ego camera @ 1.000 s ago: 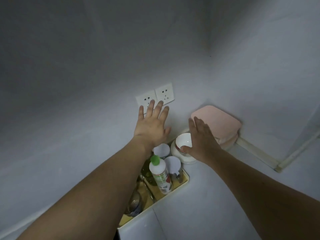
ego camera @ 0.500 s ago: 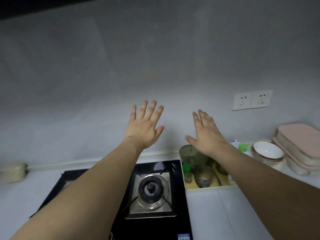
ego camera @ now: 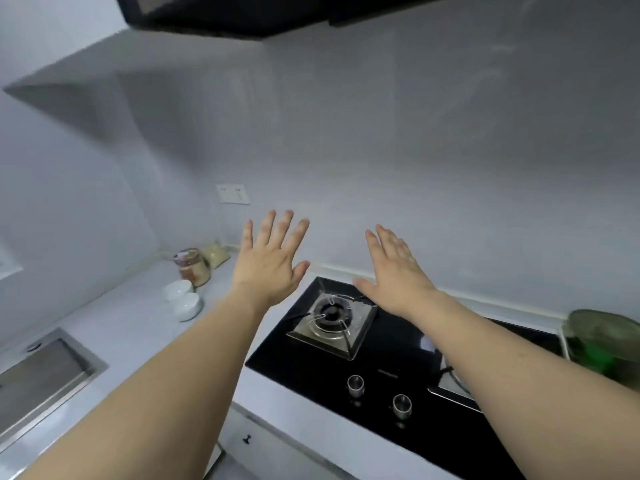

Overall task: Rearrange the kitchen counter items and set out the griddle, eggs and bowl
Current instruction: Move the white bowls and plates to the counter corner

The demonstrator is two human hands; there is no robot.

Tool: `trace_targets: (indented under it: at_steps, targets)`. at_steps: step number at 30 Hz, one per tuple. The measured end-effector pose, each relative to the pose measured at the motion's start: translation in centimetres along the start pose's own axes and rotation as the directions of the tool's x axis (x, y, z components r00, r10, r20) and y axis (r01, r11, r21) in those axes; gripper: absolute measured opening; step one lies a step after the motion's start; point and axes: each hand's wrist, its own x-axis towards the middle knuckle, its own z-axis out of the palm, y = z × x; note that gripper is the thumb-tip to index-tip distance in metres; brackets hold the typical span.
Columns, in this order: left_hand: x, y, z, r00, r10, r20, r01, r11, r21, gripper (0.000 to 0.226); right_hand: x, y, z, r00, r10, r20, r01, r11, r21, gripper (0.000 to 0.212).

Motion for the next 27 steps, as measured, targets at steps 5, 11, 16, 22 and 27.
trace_targets:
  at_steps: [5, 11, 16, 22, 27]
  targets:
    - [-6.5, -10.4, 1.5, 0.981, -0.192, 0.028, 0.191, 0.981, 0.032, 0.069, 3.8, -9.2, 4.4, 0.982, -0.177, 0.058, 0.176, 0.984, 0.033, 0.087]
    - [-11.5, -18.6, 5.0, 0.934, -0.344, 0.094, 0.337, 0.938, 0.076, 0.073, 8.3, -17.2, 10.4, 0.938, -0.314, 0.145, 0.311, 0.949, 0.046, 0.086]
    - [-12.8, -25.2, 9.4, 0.894, -0.411, 0.178, 0.394, 0.911, 0.122, 0.074, 13.6, -22.6, 16.2, 0.898, -0.39, 0.205, 0.38, 0.921, 0.085, 0.088]
    - [-9.5, -34.5, 13.1, 0.869, -0.385, 0.31, 0.373, 0.922, 0.1, 0.078, 22.0, -27.4, 20.8, 0.863, -0.419, 0.281, 0.405, 0.908, 0.11, 0.091]
    - [-6.0, -40.2, 15.0, 0.847, -0.466, 0.256, 0.469, 0.882, 0.05, 0.074, 28.5, -30.2, 23.1, 0.868, -0.424, 0.259, 0.403, 0.905, 0.134, 0.094]
